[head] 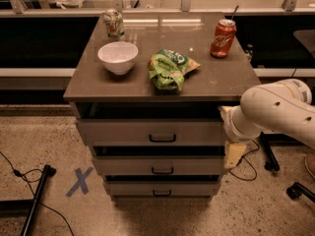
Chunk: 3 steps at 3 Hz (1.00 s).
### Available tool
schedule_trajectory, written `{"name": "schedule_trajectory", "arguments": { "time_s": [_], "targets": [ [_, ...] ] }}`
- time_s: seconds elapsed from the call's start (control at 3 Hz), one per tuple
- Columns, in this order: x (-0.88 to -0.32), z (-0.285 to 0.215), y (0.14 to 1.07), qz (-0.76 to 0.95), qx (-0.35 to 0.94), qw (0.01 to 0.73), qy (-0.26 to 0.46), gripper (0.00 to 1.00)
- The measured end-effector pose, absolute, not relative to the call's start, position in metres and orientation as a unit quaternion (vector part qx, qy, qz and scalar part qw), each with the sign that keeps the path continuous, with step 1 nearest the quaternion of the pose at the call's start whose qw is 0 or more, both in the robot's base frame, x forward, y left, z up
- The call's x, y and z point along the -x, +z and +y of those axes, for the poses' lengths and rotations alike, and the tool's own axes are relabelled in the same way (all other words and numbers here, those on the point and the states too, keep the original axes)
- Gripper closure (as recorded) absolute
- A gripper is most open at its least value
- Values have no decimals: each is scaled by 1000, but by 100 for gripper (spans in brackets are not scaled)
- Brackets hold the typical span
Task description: Open top drawer
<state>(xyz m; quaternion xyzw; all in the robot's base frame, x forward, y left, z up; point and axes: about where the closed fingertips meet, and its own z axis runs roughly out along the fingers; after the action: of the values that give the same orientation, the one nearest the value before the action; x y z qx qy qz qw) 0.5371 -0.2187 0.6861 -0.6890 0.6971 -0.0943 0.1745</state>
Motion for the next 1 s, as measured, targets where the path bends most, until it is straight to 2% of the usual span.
{"name": "schedule_trajectory", "arguments": {
  "time_s": [0.33, 0.67, 1.0],
  "targets": [
    [-538, -217, 675, 697, 692, 166, -89, 22],
    [-537, -217, 667, 696, 695, 158, -87, 22],
    [-540, -217, 665, 698, 693, 158, -86, 12]
  ]
}}
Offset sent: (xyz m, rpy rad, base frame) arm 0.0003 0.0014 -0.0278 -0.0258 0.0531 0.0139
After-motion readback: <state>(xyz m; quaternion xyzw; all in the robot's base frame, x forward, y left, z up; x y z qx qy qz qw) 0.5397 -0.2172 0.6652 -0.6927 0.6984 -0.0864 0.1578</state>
